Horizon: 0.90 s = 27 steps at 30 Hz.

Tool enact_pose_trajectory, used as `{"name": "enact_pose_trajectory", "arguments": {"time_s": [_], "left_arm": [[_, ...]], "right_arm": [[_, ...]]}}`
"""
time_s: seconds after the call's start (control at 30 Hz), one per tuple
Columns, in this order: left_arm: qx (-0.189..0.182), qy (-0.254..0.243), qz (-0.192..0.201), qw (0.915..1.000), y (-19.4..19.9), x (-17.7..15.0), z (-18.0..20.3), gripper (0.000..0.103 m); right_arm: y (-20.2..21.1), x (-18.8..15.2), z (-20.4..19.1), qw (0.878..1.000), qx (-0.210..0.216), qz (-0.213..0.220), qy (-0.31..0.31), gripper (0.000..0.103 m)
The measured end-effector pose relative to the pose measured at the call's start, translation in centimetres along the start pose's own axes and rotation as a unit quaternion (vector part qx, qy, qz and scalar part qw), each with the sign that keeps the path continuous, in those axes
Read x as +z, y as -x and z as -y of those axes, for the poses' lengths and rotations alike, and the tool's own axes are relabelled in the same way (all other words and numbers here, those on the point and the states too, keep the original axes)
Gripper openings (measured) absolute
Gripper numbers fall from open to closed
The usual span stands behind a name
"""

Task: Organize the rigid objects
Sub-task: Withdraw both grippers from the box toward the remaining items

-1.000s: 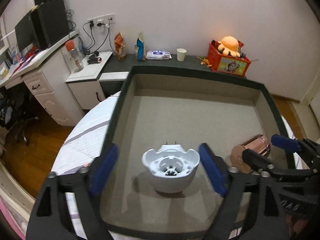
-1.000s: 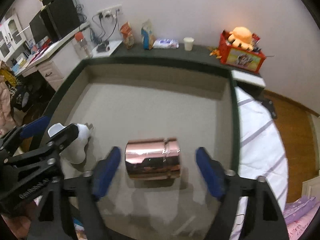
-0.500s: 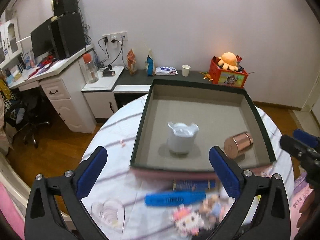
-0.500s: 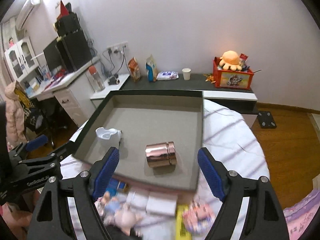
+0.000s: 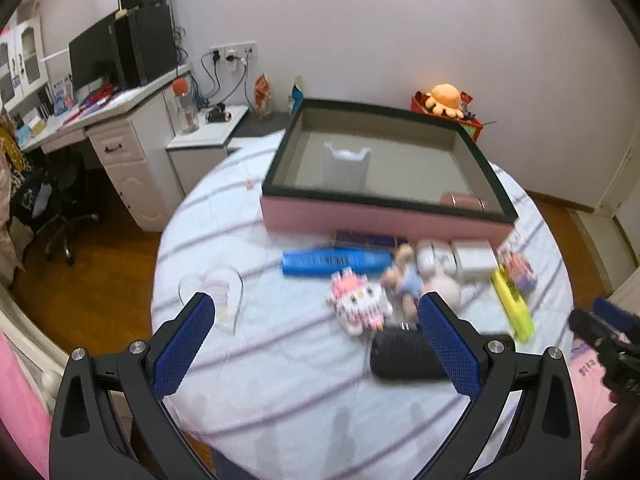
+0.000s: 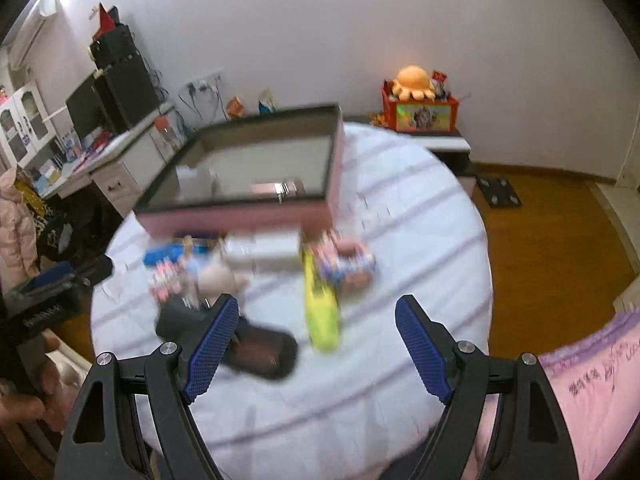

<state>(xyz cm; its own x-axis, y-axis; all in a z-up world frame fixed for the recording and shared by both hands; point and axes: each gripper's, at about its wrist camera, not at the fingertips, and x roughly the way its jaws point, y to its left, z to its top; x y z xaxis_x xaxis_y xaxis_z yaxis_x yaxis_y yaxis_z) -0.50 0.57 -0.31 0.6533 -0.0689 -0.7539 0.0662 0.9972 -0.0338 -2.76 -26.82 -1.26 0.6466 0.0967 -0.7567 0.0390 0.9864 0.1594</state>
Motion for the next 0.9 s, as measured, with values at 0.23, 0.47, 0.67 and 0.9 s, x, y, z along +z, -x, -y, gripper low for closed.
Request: {"name": "enact_pose_trajectory", "arguments": {"time_s": [0.23, 0.47, 0.67, 0.9], "left_arm": [[0.003, -0.011, -0.019, 0.9998, -0.2, -2.1, 0.9, 0.103], [0.021, -0.02, -0.027, 0.9992, -1.9, -2.0, 0.4, 0.103], [0.006, -0.016, -0.06, 0.998, -5.6, -1.4, 0.0, 0.103], [-0.01, -0.007, -0.084, 0.9964, -9.2, -0.7, 0.6, 0.103]], "right_arm": [[-0.3, -2.1, 1.4, 1.0, -0.009, -0.018, -0.017, 0.082], [-1.2, -1.7, 0.9, 1.0, -0.008, -0.023, -0.009, 0.082], [-3.8, -1.1, 0.6, 0.999, -0.011, -0.042, -0.011, 0.082], [-6.5, -0.5, 0.7, 0.998, -0.014, -0.06, -0.015, 0.082]]}}
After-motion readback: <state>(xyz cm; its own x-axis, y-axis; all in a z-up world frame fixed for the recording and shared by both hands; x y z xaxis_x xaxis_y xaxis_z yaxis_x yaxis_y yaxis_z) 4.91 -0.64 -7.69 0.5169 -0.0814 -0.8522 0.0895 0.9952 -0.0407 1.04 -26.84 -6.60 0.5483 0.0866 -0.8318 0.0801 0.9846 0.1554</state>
